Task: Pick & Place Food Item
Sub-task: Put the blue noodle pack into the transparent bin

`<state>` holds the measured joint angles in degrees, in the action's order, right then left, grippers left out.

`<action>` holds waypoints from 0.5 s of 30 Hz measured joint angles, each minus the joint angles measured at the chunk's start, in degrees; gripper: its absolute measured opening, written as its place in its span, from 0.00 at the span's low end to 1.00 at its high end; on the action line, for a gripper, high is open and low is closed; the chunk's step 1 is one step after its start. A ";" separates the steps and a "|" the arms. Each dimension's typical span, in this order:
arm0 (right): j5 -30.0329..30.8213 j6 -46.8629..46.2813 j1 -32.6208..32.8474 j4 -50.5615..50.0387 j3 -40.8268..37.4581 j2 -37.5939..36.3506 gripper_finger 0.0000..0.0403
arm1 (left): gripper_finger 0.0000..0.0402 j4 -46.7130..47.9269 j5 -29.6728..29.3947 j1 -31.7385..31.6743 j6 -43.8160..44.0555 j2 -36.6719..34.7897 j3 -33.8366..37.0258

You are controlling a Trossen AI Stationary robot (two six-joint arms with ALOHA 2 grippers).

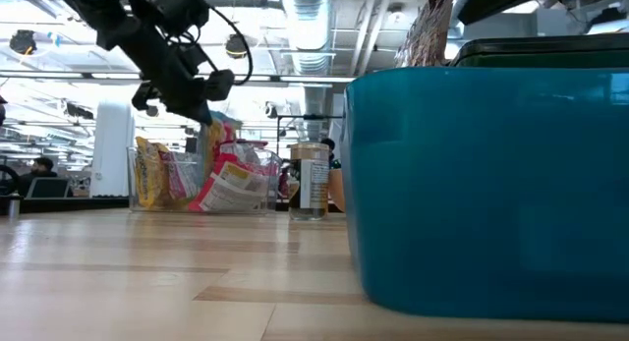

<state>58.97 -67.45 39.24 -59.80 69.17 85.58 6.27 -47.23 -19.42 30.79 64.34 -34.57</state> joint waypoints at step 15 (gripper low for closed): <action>0.26 -0.05 0.00 0.34 0.00 0.00 0.00 | 0.03 -3.39 0.67 -0.59 2.60 -0.07 3.70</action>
<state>59.22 -67.51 39.24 -59.46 69.17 85.58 2.88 -46.57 -20.01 33.39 64.27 -30.87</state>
